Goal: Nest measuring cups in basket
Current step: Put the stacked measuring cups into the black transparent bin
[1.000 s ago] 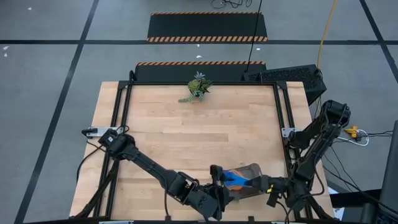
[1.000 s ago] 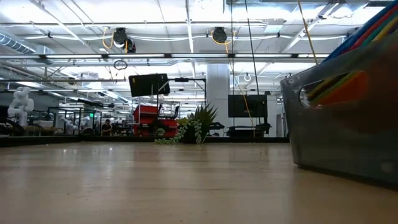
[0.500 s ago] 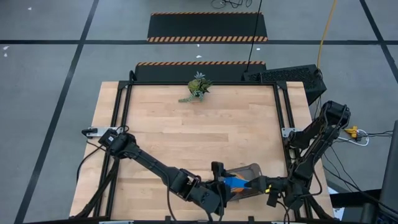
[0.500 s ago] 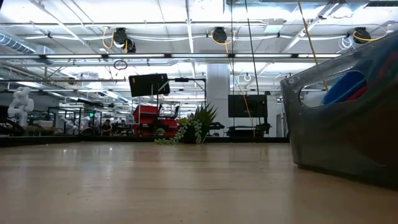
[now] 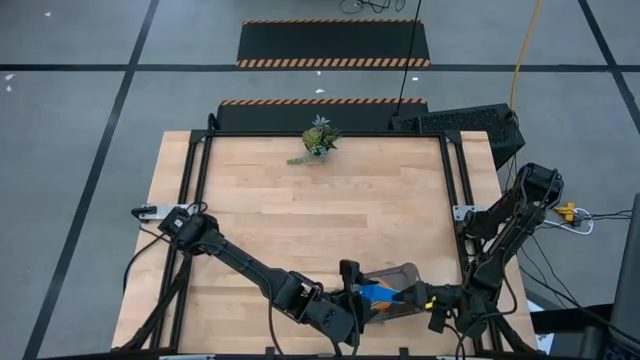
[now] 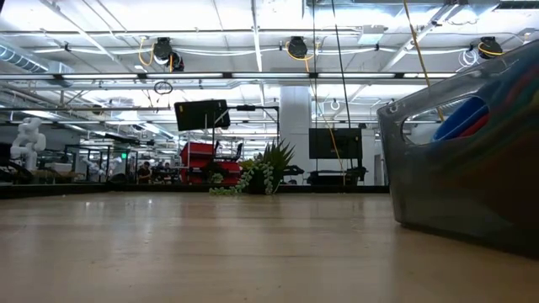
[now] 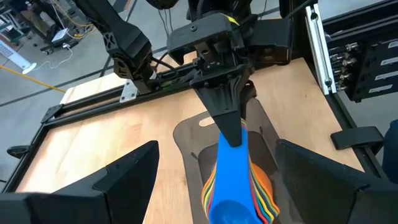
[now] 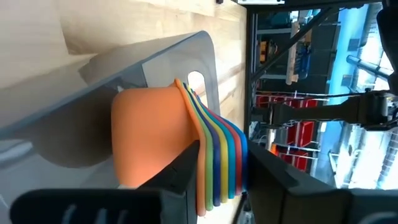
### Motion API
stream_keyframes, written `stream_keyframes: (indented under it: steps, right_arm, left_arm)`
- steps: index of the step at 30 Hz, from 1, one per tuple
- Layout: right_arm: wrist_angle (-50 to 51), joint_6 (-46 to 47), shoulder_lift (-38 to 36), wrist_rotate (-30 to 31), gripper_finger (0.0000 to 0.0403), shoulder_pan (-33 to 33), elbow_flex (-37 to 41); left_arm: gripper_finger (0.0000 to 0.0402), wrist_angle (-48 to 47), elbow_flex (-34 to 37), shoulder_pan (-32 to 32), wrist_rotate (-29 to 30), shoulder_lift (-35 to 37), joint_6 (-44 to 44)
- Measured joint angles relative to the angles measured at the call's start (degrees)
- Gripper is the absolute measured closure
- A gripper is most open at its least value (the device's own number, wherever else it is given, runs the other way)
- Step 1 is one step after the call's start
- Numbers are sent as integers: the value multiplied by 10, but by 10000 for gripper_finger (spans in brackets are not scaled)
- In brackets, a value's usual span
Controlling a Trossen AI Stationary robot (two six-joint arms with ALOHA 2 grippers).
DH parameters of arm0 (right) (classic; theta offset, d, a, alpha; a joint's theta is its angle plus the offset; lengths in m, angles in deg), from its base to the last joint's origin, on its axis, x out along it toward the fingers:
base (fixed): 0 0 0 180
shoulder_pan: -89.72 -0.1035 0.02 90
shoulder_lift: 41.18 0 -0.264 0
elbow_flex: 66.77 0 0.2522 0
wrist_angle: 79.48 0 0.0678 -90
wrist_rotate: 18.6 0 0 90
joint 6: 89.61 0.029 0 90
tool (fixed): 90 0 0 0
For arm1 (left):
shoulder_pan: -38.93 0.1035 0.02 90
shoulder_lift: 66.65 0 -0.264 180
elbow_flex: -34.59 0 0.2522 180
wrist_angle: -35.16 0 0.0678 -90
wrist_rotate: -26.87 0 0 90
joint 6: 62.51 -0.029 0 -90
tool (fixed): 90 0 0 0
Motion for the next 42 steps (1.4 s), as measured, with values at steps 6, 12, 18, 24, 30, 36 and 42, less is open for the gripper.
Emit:
stream_keyframes:
  steps: [6, 12, 18, 24, 30, 36, 42]
  right_arm:
    - [3, 48, 0, -15, 300, 0, 0]
    - [12, 111, 0, -51, 274, 0, 0]
    - [51, 189, -9, -81, 238, 1, 0]
    - [72, 229, -24, -103, 230, 3, 0]
    - [107, 274, -47, -142, 229, 4, 1]
    - [116, 318, -78, -151, 229, 4, 1]
    - [156, 376, -111, -210, 229, 4, 1]
  left_arm:
    - [80, -4, 0, 0, 0, 0, 0]
    - [80, -4, 0, 0, 0, 0, 0]
    - [80, -4, 0, 0, -3, 0, 1]
    - [80, -3, 0, 1, -3, 0, 3]
    - [80, -3, 0, 1, -3, 0, 6]
    - [80, -3, 0, 3, -5, 0, 6]
    - [80, -4, 0, 6, -18, 0, 13]
